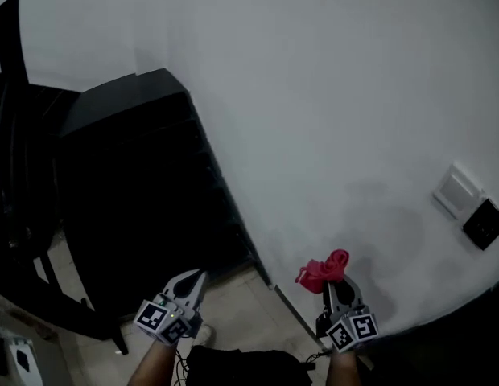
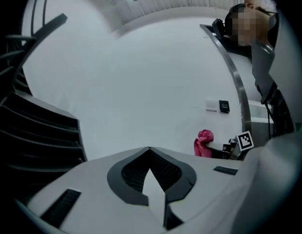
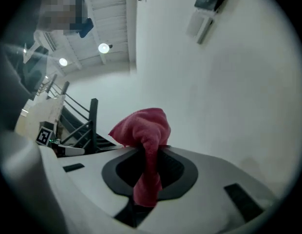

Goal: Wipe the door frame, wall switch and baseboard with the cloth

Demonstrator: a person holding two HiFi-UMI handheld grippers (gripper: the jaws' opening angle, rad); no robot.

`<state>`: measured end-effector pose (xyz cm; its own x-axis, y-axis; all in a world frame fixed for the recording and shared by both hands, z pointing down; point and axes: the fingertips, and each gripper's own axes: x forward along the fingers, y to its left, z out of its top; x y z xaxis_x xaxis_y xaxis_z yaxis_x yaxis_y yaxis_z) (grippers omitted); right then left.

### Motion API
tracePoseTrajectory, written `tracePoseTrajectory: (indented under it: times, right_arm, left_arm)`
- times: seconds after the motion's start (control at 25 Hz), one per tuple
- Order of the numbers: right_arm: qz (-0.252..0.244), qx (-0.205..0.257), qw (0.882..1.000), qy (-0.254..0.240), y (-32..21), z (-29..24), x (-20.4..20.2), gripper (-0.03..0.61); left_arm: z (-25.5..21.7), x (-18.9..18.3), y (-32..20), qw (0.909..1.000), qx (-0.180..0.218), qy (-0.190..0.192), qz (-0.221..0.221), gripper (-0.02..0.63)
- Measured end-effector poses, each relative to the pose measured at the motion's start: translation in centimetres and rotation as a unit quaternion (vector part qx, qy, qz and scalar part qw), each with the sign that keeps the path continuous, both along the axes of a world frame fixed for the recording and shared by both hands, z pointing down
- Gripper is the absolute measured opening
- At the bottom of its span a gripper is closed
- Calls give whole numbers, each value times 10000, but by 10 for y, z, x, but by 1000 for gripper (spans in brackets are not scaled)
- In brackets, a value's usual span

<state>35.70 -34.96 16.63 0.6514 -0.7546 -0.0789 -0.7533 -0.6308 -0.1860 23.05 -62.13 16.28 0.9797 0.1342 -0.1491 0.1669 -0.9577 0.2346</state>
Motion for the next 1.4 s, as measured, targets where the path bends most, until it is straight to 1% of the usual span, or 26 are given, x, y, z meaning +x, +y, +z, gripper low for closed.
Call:
tracePoseTrajectory:
  times: [0.12, 0.2, 0.32, 0.4, 0.44, 0.48, 0.52, 0.56, 0.6, 0.64, 0.76, 0.8, 0.84, 0.88, 0.96, 1.0, 1.04, 1.08, 1.12, 1.24, 1.32, 1.4]
  right_arm:
    - [953, -64, 9954, 3, 28, -1, 1, 57]
    - [1631, -95, 9866, 22, 42, -9, 3, 57]
    - [2459, -301, 9685, 261, 68, -42, -2, 57]
    - [3025, -618, 9494, 577, 87, -76, -8, 57]
    - [3296, -898, 9367, 769, 95, -95, -9, 57]
    - [3533, -1296, 9212, 985, 101, -114, -9, 57]
    - [3733, -1790, 9023, 1205, 107, -132, -7, 57]
    - [3904, -2294, 8805, 1401, 113, -148, -5, 57]
    - [4058, -2706, 8588, 1567, 121, -163, -2, 57]
    - [4202, -2980, 8398, 1713, 128, -178, 0, 57]
    - [4608, -3430, 7897, 2153, 150, -224, -4, 57]
    - [4721, -3642, 7686, 2317, 157, -240, -7, 57]
    - [4802, -3932, 7434, 2491, 164, -254, -9, 57]
    - [4846, -4293, 7140, 2666, 171, -268, -10, 57]
    - [4838, -5072, 6506, 2922, 185, -288, -11, 57]
    - [4805, -5372, 6264, 2971, 192, -294, -9, 57]
    - [4769, -5576, 6106, 2981, 199, -299, -7, 57]
    - [4742, -5703, 6011, 2975, 206, -302, -3, 57]
    - [4731, -5782, 5946, 2971, 211, -305, 1, 57]
    - [4757, -5921, 5798, 2950, 222, -306, 11, 57]
    - [4696, -6093, 5710, 2869, 230, -300, 19, 57]
    - [4484, -6372, 5617, 2782, 234, -289, 28, 57]
  left_arm:
    - [3, 50, 6, 9963, -49, -18, 862, -8]
    - [2, 85, 7, 9899, -25, -43, 1416, -8]
    - [-1, 126, 17, 9755, -67, -18, 2198, -8]
    - [-2, 146, 28, 9628, -86, 5, 2702, -8]
    - [-3, 154, 33, 9560, -91, 19, 2931, -7]
    - [-4, 158, 37, 9496, -95, 44, 3134, -6]
    - [-6, 160, 40, 9437, -96, 82, 3307, -8]
    - [-6, 161, 44, 9384, -95, 125, 3452, -6]
    - [-6, 161, 49, 9340, -84, 161, 3567, -8]
    - [-6, 161, 55, 9308, -52, 182, 3650, -8]
    - [-9, 159, 67, 9251, 103, 206, 3791, -7]
    - [-12, 158, 70, 9228, 118, 232, 3844, -8]
    - [-14, 158, 73, 9208, 110, 263, 3889, -8]
    - [-15, 158, 77, 9199, 88, 286, 3911, -8]
    - [-14, 161, 82, 9210, 15, 267, 3886, -8]
    - [-12, 162, 85, 9219, -13, 237, 3867, -8]
    - [-10, 163, 90, 9222, -23, 215, 3860, -8]
    - [-9, 163, 95, 9223, -24, 194, 3859, -8]
    - [-9, 163, 100, 9228, -4, 153, 3849, -7]
    - [-15, 160, 117, 9244, 165, 10, 3811, -6]
    - [-23, 156, 130, 9218, 220, 56, 3870, -8]
    - [-29, 150, 139, 9190, 209, 212, 3931, -8]
